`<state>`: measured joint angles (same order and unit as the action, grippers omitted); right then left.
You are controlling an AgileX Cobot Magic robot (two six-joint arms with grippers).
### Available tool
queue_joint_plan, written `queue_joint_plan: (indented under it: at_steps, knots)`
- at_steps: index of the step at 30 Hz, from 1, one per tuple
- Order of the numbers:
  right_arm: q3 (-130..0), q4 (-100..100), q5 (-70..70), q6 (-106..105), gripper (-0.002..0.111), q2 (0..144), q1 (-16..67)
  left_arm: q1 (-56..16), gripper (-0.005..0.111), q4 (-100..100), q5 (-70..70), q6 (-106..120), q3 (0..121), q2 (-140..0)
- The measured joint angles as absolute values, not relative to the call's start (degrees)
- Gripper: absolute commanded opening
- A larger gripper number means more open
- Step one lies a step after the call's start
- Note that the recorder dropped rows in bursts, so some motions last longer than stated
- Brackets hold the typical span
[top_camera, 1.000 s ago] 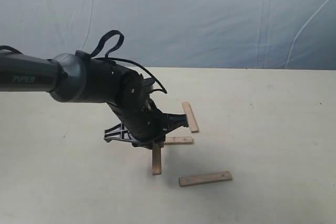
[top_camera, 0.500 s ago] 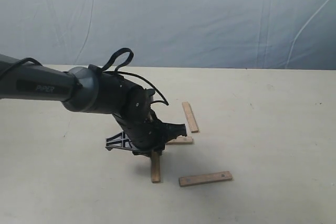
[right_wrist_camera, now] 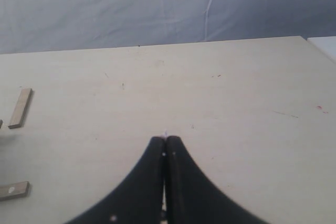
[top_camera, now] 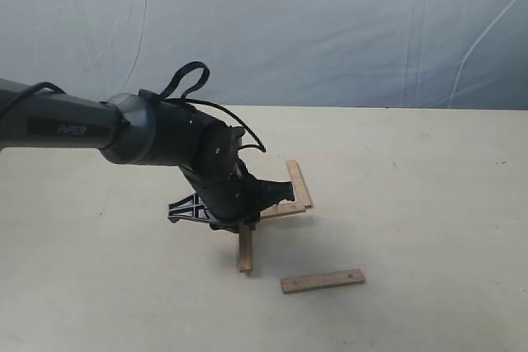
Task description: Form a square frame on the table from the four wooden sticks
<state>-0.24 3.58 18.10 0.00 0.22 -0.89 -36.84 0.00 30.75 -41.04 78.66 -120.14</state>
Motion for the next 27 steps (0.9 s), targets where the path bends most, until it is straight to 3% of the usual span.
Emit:
queue_joint_plan:
  at_steps: [7,13,21,27]
  knots:
    - [-0.24,3.58,18.10,0.00,0.000,0.22,-0.89,-32.30,0.000,2.98,39.30,-35.36,80.69,-120.14]
    - [-0.24,3.58,18.10,0.00,0.000,0.22,-0.89,-26.50,0.000,3.33,36.50,-31.16,81.04,-120.14]
    - [-0.24,3.58,18.10,0.00,0.000,0.22,-0.89,-24.94,0.000,3.45,36.35,-28.32,81.40,-120.14]
    - [-0.24,3.70,18.10,0.00,0.000,0.22,-0.89,-24.94,0.013,3.45,36.35,-28.24,81.40,-120.14]
